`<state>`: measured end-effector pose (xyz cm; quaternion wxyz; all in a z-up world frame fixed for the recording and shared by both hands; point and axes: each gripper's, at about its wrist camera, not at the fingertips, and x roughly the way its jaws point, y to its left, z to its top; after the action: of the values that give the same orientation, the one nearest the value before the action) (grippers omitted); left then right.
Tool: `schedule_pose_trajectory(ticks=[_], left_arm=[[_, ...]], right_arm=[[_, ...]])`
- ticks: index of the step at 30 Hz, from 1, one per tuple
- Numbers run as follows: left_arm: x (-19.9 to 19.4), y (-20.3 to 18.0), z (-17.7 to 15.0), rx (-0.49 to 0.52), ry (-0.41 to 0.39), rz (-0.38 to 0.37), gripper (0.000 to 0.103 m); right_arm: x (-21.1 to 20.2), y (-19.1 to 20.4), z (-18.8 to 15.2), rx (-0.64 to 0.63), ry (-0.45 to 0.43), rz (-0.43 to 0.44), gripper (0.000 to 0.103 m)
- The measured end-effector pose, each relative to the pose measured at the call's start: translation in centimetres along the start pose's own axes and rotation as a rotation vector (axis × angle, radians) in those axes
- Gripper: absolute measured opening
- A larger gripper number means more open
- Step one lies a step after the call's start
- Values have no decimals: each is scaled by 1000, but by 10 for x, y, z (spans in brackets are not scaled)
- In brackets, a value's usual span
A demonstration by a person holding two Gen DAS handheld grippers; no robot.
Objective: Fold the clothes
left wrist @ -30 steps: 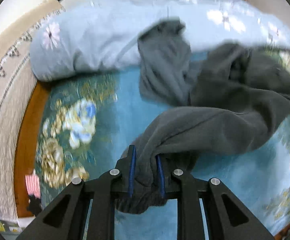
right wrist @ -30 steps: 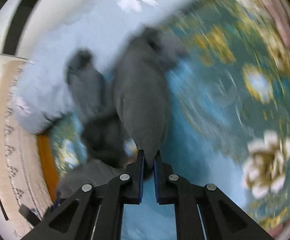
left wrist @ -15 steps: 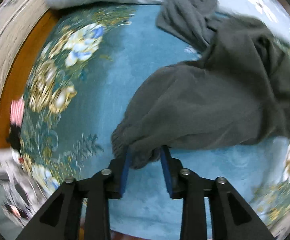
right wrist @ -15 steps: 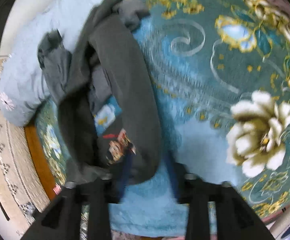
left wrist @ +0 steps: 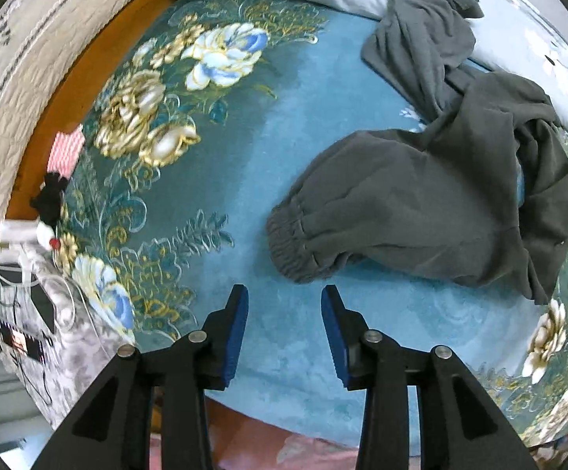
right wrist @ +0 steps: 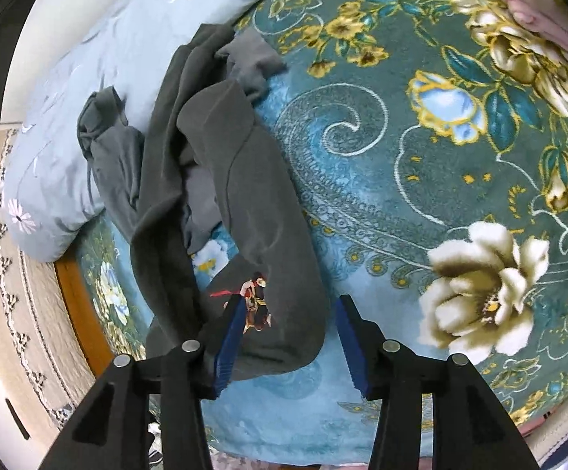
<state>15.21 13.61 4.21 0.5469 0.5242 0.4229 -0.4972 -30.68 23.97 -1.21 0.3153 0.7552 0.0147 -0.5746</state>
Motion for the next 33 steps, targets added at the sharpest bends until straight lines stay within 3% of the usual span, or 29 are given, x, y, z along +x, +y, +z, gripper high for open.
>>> schedule_pose_trajectory(ticks=[5, 10, 17, 25, 31, 32, 33], left_arm=[[1, -7, 7, -12, 2, -30, 40], [25, -7, 31, -114, 59, -115, 40], [54, 11, 62, -247, 113, -183, 40], [85, 41, 76, -420, 151, -232, 40], [98, 55, 69, -478, 188, -224, 40], [98, 56, 68, -480, 191, -222, 40], [99, 58, 67, -482, 193, -220, 40]], right_arm=[[16, 14, 4, -9, 0, 49, 54], [35, 36, 15, -16, 3, 72, 54], [67, 98, 70, -41, -17, 129, 54], [138, 152, 130, -15, 17, 118, 54], [149, 164, 142, -9, 15, 88, 53], [151, 166, 144, -8, 15, 83, 49], [153, 168, 146, -7, 15, 78, 34]])
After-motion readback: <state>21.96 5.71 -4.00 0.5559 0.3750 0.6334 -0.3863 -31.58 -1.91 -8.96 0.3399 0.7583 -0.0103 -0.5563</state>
